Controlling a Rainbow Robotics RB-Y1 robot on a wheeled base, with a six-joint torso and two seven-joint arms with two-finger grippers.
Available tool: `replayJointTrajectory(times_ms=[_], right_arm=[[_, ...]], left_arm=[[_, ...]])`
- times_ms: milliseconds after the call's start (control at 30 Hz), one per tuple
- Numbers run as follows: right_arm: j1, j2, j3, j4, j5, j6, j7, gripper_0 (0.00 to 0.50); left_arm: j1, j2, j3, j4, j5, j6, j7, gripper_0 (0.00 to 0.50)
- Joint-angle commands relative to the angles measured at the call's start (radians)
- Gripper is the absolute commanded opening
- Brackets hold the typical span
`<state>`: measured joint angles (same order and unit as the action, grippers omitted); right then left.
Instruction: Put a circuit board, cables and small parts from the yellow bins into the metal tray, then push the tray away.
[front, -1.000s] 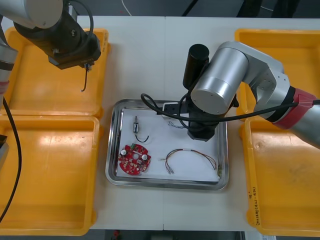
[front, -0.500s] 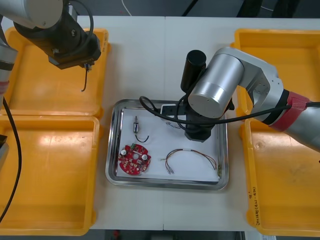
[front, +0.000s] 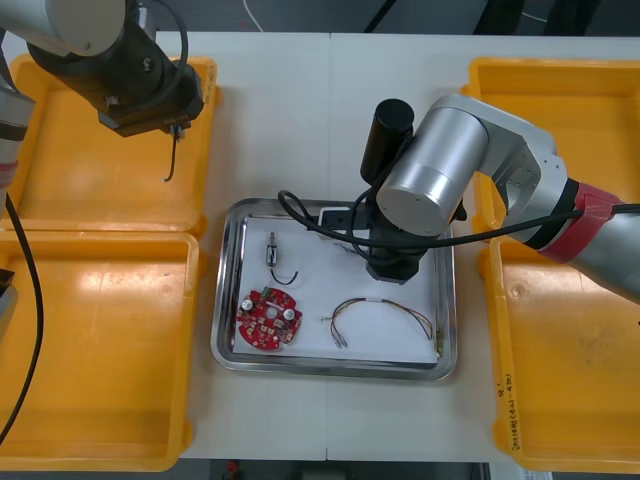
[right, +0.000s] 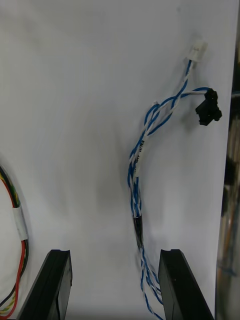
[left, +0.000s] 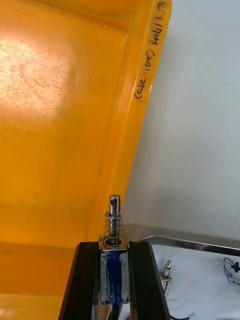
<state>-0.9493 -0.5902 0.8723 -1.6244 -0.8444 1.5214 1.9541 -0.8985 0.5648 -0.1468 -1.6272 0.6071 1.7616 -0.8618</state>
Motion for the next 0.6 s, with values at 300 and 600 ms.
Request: replayJointTrajectory(times_ms=[300, 600], right_arm=[[-0.039, -0.023, -0.154, -0.183, -0.033, 0.218, -0.049, 0.5], [-0.039, -0.034, -0.38, -0.299, -0.085, 0.398, -0.087, 0.5]], left_arm=[[0.001, 0.027, -0.01, -0.056, 0.019, 0.019, -0.051, 0.0], [0.001, 0.017, -0.011, -0.066, 0.023, 0.027, -0.034, 0.0]])
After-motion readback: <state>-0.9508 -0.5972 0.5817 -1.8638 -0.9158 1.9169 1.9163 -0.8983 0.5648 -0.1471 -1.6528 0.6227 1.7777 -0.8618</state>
